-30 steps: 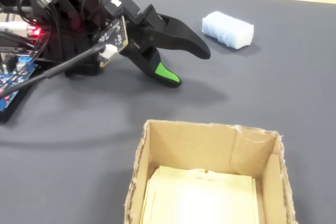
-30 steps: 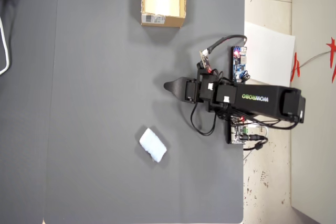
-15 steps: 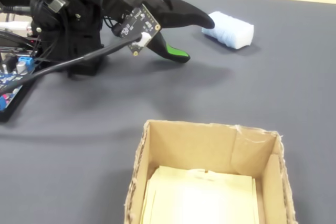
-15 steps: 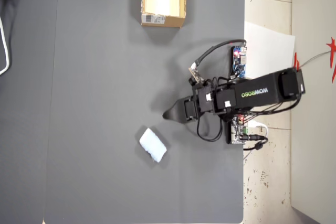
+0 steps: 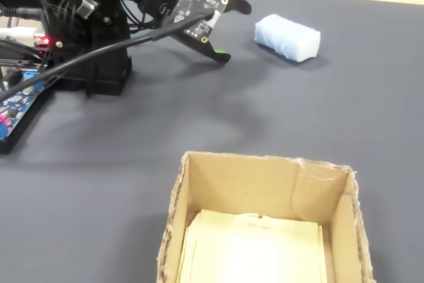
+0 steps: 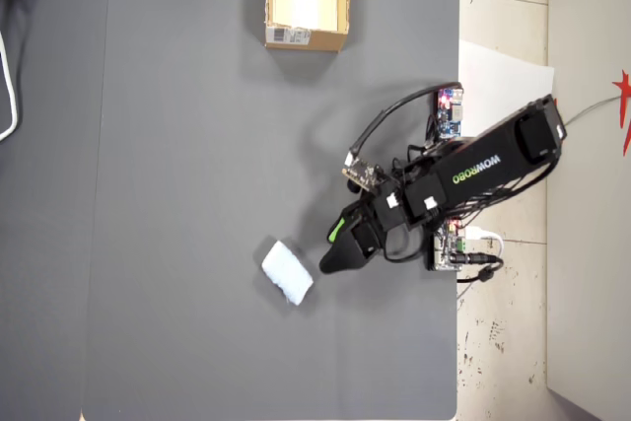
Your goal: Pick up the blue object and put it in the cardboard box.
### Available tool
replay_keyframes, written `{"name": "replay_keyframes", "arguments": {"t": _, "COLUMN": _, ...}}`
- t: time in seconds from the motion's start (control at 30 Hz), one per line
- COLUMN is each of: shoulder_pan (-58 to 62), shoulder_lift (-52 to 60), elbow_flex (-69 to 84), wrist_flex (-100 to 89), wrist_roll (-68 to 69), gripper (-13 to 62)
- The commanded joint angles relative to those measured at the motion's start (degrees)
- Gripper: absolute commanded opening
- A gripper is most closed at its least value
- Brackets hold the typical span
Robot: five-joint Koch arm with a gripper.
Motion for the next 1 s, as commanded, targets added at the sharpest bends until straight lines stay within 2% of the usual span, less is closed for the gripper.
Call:
{"name": "replay_keyframes", "arguments": {"t": 0.0, "shoulder_pan": -0.6, "shoulder_lift": -0.1, "elbow_flex": -7.0, "wrist_flex": 3.8, "wrist_roll": 4.0, "gripper": 33.0}}
{"name": "replay_keyframes", "arguments": {"t": 0.2, "shoulder_pan": -0.5, "shoulder_lift": -10.9, "elbow_flex": -23.7, "wrist_flex": 20.8, "wrist_roll": 4.0, "gripper": 33.0}}
{"name": "replay_keyframes", "arguments": {"t": 0.57, "shoulder_pan": -0.4, "shoulder_lift": -32.3, "elbow_flex": -44.7, "wrist_flex": 31.3, "wrist_roll": 1.4, "gripper": 33.3}}
{"name": "replay_keyframes", "arguments": {"t": 0.83, "shoulder_pan": 0.8, "shoulder_lift": -44.9, "elbow_flex": -50.5, "wrist_flex": 30.6, "wrist_roll": -1.4, "gripper": 34.3}}
{"name": "replay_keyframes", "arguments": {"t": 0.97, "shoulder_pan": 1.4, "shoulder_lift": -47.6, "elbow_flex": -50.7, "wrist_flex": 28.4, "wrist_roll": -0.8, "gripper": 29.1}}
